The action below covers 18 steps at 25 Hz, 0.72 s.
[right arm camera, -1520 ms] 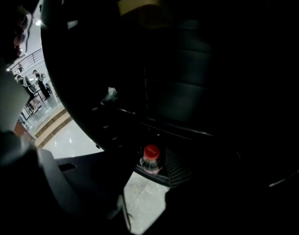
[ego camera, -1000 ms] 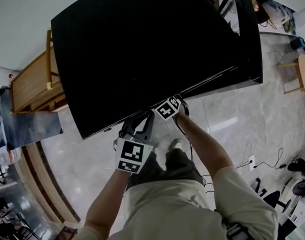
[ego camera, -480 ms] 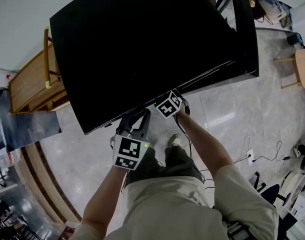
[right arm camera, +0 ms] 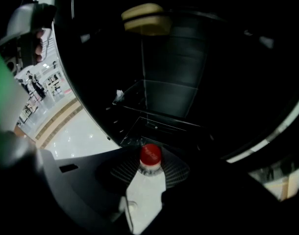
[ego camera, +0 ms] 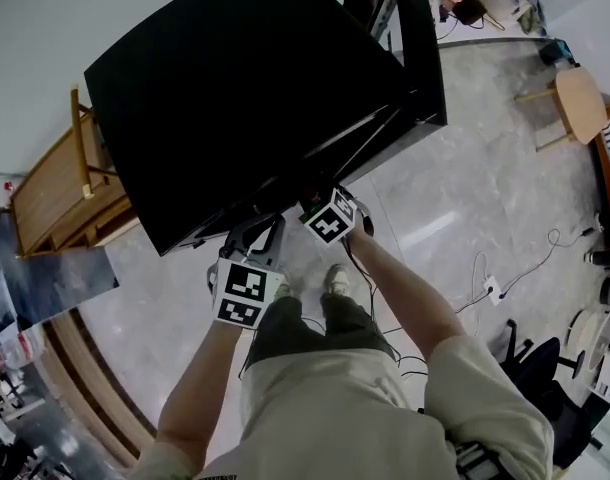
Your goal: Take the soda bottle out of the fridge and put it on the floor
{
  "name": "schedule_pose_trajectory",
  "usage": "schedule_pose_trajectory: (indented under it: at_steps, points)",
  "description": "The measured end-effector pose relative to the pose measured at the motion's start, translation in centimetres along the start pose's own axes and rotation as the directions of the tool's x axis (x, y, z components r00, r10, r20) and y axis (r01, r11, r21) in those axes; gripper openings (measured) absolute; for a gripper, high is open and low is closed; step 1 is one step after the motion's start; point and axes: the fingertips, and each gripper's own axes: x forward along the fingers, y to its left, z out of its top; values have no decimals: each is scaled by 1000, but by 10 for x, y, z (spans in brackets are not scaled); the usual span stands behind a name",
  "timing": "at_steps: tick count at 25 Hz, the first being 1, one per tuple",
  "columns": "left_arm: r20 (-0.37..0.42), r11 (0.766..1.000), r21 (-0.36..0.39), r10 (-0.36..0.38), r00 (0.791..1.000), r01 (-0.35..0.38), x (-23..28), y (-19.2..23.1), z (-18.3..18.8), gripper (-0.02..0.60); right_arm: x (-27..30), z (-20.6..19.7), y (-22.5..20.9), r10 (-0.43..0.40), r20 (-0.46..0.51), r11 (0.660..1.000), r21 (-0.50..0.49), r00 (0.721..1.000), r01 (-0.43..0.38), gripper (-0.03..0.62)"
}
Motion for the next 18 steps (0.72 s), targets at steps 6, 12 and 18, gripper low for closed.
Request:
schedule_pose_trajectory:
  at_steps: [6,12,18]
  points:
    - [-4,996,53,-69,998,69,5,-32,23,6,-54,-20,-15,-47,9,997,60,999,47,112]
    - [-21,982,104,-155,988,156,24,-73,32,6,-97,-59,-29,-90,-9,989,113,996,91,112]
    - [-52,962,151,-222,974,227,48,-113,35,6,-126,-106,-47,-149,-32,969,195,988,152,112]
